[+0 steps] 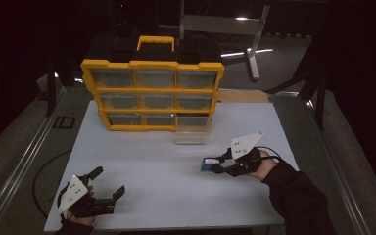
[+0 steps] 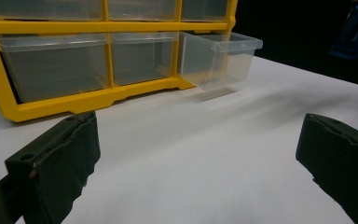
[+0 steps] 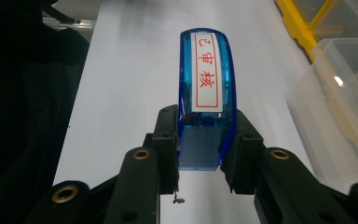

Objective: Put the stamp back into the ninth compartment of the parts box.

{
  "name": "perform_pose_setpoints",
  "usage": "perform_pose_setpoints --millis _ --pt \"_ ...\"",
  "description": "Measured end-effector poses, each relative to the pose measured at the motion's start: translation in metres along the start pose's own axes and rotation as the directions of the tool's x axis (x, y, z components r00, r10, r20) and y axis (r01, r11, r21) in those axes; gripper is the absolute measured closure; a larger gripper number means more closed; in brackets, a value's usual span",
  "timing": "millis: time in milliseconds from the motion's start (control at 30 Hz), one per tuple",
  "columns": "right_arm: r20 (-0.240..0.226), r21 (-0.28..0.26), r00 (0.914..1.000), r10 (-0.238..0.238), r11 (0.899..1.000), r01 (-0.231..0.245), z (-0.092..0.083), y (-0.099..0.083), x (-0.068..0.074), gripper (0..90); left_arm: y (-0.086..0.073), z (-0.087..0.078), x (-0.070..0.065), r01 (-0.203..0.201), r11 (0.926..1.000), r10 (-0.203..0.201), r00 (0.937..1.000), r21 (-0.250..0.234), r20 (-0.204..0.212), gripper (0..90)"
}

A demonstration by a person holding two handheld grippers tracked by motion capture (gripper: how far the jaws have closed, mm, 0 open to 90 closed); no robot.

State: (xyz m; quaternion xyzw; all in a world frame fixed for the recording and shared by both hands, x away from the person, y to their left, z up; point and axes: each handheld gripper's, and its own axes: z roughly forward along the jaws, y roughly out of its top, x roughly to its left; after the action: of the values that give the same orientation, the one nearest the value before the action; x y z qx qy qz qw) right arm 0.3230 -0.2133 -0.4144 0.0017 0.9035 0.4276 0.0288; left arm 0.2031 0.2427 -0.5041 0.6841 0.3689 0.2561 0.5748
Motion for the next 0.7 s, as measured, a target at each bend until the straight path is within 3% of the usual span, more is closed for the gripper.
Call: perform_pose_setpoints --millis 700 --pt "0.048 -0.024 0.9988 -0.002 1.0 0.003 -0.021 0.022 -0.025 69.5 0.0 -0.001 0.0 -0.001 1.0 0.001 1.0 0.002 -0.002 0.3"
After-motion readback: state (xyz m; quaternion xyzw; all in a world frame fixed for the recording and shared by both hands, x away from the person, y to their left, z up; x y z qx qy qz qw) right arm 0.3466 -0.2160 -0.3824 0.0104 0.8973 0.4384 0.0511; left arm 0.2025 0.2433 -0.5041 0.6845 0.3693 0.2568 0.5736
